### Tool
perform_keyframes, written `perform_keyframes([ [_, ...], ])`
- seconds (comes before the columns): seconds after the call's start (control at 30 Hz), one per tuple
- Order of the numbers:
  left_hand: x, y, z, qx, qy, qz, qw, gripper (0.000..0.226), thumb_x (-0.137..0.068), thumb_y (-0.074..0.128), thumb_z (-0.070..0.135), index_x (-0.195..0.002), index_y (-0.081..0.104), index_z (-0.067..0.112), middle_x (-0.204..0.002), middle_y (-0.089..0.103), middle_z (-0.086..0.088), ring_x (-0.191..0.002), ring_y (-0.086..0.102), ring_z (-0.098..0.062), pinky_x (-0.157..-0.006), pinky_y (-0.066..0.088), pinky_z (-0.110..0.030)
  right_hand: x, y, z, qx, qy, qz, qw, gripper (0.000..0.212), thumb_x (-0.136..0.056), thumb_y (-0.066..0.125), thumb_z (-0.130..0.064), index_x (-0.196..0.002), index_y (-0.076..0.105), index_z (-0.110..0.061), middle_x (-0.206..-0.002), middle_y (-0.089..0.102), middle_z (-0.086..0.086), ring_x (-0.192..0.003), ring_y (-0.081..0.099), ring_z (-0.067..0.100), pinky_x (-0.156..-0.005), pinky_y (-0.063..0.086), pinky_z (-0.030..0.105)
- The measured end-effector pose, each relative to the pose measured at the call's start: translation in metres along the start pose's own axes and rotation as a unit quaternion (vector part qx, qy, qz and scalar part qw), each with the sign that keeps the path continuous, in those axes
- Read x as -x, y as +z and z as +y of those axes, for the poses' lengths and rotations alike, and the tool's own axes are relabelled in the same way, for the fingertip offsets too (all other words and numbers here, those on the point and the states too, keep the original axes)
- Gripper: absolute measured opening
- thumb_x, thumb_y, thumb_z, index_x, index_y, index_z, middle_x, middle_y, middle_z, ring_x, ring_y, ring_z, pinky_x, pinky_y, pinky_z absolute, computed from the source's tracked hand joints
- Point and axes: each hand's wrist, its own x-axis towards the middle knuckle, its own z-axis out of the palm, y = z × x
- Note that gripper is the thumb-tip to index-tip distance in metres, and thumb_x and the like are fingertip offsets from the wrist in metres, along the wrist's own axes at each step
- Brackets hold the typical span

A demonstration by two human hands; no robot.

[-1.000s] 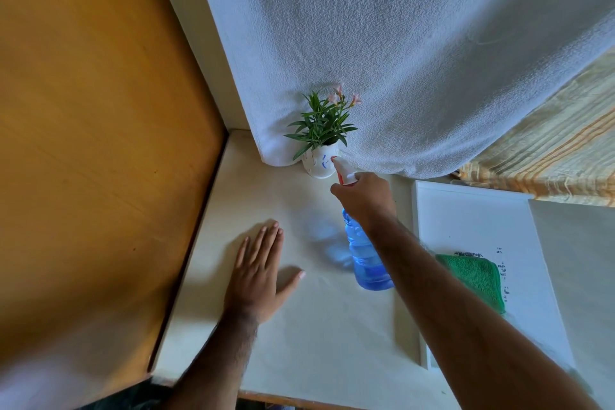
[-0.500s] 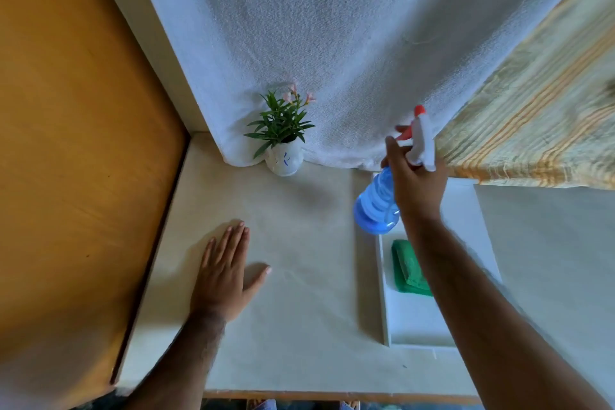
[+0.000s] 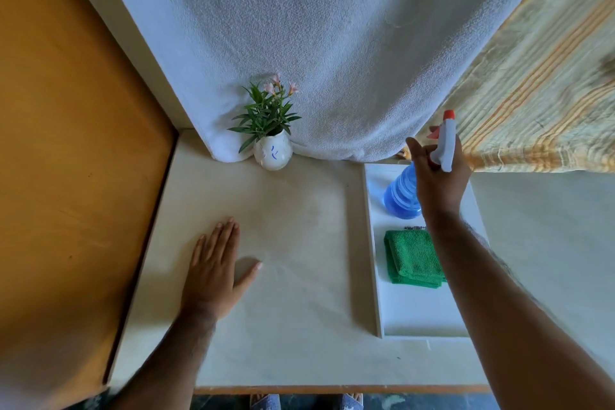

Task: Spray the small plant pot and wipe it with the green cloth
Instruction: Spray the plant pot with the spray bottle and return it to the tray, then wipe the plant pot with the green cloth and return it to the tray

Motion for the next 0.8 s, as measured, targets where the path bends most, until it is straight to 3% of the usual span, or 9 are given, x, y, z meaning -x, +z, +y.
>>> perform_keyframes([
  [0.13,0.0,0.001,-0.001,-0.001,0.003,0.003,1.0,0.09,-0.093,0.043,0.068,-0.16,0.031,0.008,-0.169,0.031,-0.01,-0.154,0.035,-0.03,-0.123,0.032,-0.055,-0.004,-0.001,0.006,-0.01,0.018,0.0,1.0,0.048,-0.073,0.077,-0.073,-0.094,0.06,-0.033,-0.066,0.062,-0.027,-0.066,0.057,-0.004,-0.07,0.053,0.028],
  [0.23,0.0,0.001,-0.001,-0.001,0.004,0.003,1.0,0.09,-0.093,0.042,0.068,-0.16,0.031,0.009,-0.169,0.031,-0.01,-0.154,0.035,-0.03,-0.124,0.03,-0.054,-0.006,-0.001,0.01,0.018,0.003,-0.005,1.0,0.045,-0.077,0.085,-0.057,-0.109,0.067,-0.031,-0.067,0.062,-0.028,-0.064,0.056,-0.005,-0.07,0.053,0.021],
  [0.33,0.0,0.0,0.0,-0.001,0.003,0.0,1.0,0.091,-0.093,0.041,0.069,-0.16,0.031,0.008,-0.169,0.032,-0.01,-0.154,0.035,-0.03,-0.124,0.03,-0.054,-0.003,-0.005,0.014,0.042,0.001,-0.022,0.999,0.04,-0.077,0.086,-0.048,-0.108,0.065,-0.035,-0.068,0.064,-0.024,-0.063,0.057,-0.004,-0.072,0.055,0.029],
  [0.4,-0.001,-0.002,0.001,-0.003,0.003,0.002,1.0,0.09,-0.093,0.042,0.068,-0.159,0.033,0.007,-0.168,0.034,-0.011,-0.153,0.037,-0.031,-0.123,0.031,-0.054,0.001,-0.009,0.014,0.056,0.002,-0.038,0.998,0.046,-0.076,0.086,-0.05,-0.109,0.064,-0.027,-0.076,0.068,-0.02,-0.069,0.061,-0.006,-0.075,0.055,0.029],
  [0.5,-0.001,-0.004,0.003,-0.005,0.003,-0.004,1.0,0.09,-0.092,0.042,0.068,-0.159,0.033,0.007,-0.169,0.033,-0.011,-0.154,0.035,-0.03,-0.124,0.03,-0.054,0.013,-0.021,0.017,0.076,0.0,-0.075,0.994,0.068,-0.076,0.09,-0.045,-0.132,0.056,-0.027,-0.106,0.068,-0.007,-0.094,0.063,-0.002,-0.087,0.05,0.017],
  [0.57,0.0,-0.004,0.002,-0.002,0.0,-0.01,1.0,0.092,-0.092,0.04,0.069,-0.161,0.029,0.009,-0.17,0.029,-0.009,-0.156,0.03,-0.028,-0.125,0.028,-0.053,0.037,-0.035,0.025,0.067,0.048,-0.056,0.995,0.082,-0.077,0.091,-0.041,-0.142,0.048,-0.016,-0.129,0.06,0.006,-0.117,0.059,0.015,-0.1,0.051,0.034],
  [0.63,0.001,-0.005,0.003,0.0,-0.004,-0.009,1.0,0.092,-0.092,0.039,0.069,-0.161,0.028,0.009,-0.171,0.027,-0.008,-0.157,0.029,-0.027,-0.126,0.027,-0.054,0.071,-0.052,0.035,0.126,0.067,-0.027,0.989,0.08,-0.078,0.087,-0.045,-0.137,0.049,-0.007,-0.13,0.056,0.012,-0.119,0.056,0.026,-0.098,0.052,0.05],
  [0.73,0.002,-0.006,0.005,0.002,-0.001,0.001,1.0,0.09,-0.092,0.043,0.066,-0.159,0.034,0.006,-0.168,0.033,-0.011,-0.154,0.035,-0.03,-0.123,0.032,-0.056,0.114,-0.086,0.054,0.259,-0.047,-0.133,0.956,0.065,-0.081,0.076,-0.054,-0.124,0.057,-0.009,-0.124,0.061,0.01,-0.117,0.057,0.03,-0.103,0.047,0.04],
  [0.8,0.002,-0.007,0.006,0.002,0.004,0.008,1.0,0.089,-0.092,0.044,0.065,-0.158,0.036,0.005,-0.167,0.035,-0.013,-0.153,0.037,-0.031,-0.123,0.033,-0.057,0.127,-0.105,0.067,0.315,-0.154,-0.255,0.901,0.067,-0.084,0.076,-0.047,-0.136,0.058,-0.008,-0.142,0.059,0.012,-0.137,0.05,0.028,-0.114,0.041,0.039],
])
